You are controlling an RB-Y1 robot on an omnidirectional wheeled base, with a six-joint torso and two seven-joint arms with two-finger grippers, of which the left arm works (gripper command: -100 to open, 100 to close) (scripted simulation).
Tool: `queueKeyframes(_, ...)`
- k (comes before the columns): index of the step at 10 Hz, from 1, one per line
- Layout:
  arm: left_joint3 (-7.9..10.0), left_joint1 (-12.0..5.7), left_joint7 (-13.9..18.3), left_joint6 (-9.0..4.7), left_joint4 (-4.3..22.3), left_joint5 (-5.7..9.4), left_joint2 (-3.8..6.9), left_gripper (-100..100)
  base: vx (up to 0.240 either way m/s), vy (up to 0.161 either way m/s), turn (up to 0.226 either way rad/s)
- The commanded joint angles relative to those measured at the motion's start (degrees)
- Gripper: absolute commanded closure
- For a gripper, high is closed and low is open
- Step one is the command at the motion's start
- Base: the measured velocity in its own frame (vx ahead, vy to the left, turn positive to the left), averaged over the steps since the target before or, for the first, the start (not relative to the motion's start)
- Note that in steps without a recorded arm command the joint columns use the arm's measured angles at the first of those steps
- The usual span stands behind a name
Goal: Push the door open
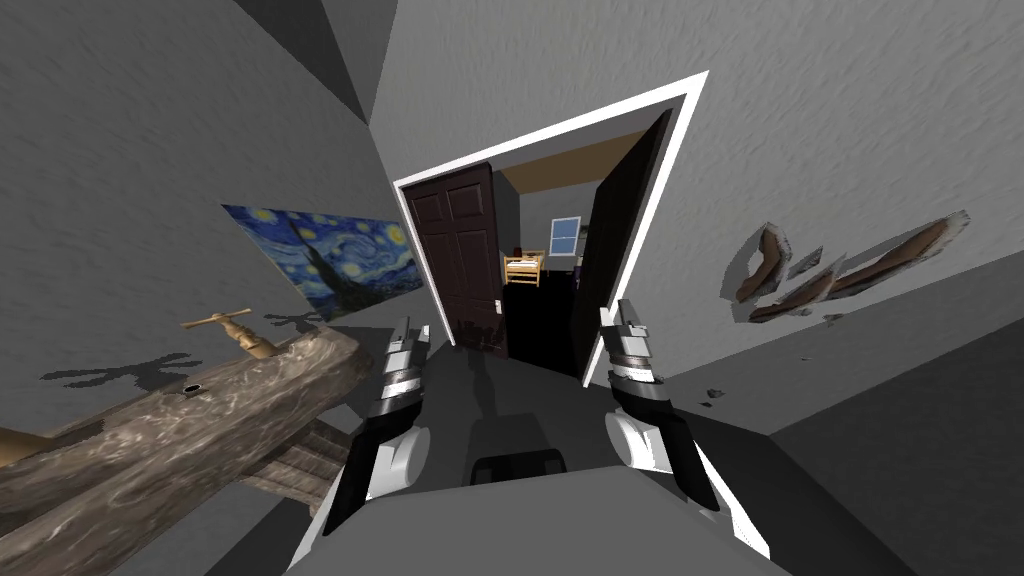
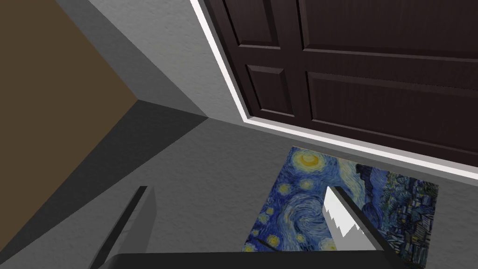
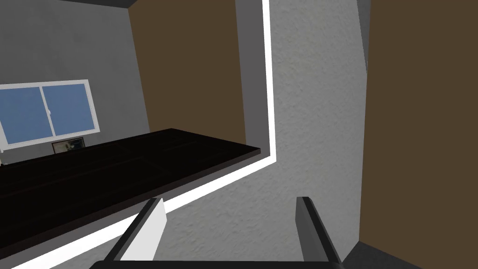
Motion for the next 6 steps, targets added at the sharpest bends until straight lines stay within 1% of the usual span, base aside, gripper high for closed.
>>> queueKeyframes(1, -0.4, -0.84, 0.5, -0.77, 2.6, -0.27, 0.43, -100, 0.127, 0.003, -0.007)
queueKeyframes(6, -1.49, -3.7, 1.9, -2.63, 10.0, -1.07, 1.47, -100, 0.094, 0.013, -0.006)
